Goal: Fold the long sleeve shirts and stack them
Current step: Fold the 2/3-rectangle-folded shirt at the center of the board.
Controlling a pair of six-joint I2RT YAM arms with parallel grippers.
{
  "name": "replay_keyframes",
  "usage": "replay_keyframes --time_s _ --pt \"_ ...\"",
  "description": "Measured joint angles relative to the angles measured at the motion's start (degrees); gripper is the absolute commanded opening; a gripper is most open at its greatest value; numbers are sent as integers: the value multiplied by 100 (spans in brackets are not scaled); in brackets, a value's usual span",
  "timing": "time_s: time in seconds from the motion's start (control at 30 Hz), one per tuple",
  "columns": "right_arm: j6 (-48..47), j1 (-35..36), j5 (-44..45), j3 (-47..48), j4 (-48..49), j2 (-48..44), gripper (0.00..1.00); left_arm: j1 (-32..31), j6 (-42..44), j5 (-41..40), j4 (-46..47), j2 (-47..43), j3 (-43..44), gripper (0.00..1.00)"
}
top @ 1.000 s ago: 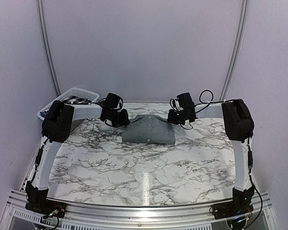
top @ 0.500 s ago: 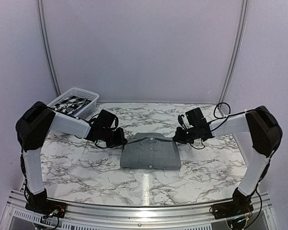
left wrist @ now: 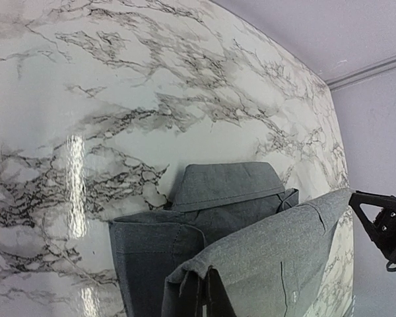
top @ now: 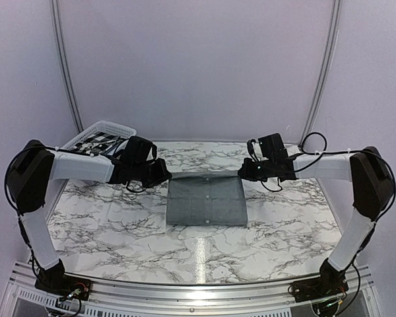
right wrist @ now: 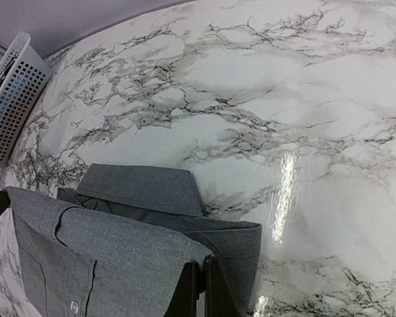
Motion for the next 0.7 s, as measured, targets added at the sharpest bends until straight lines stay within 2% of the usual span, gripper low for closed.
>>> replay_keyframes --time_s 0.33,0.57,0.6,0.63,0.7 --pt "-219 -293 -76 903 177 1443 0 378 345 96 -267 1478 1377 0" --pt "-345 -389 -96 1596 101 1950 2 468 400 83 -490 1733 1773 0" --pt "-350 -396 -96 1681 70 1963 7 479 409 76 -514 1733 1808 4" --pt "-354 -398 -94 1746 37 1967 16 487 413 63 -542 1733 1849 14" --pt "-400 -411 -50 1862 -17 1967 31 518 448 17 -586 1731 1884 47"
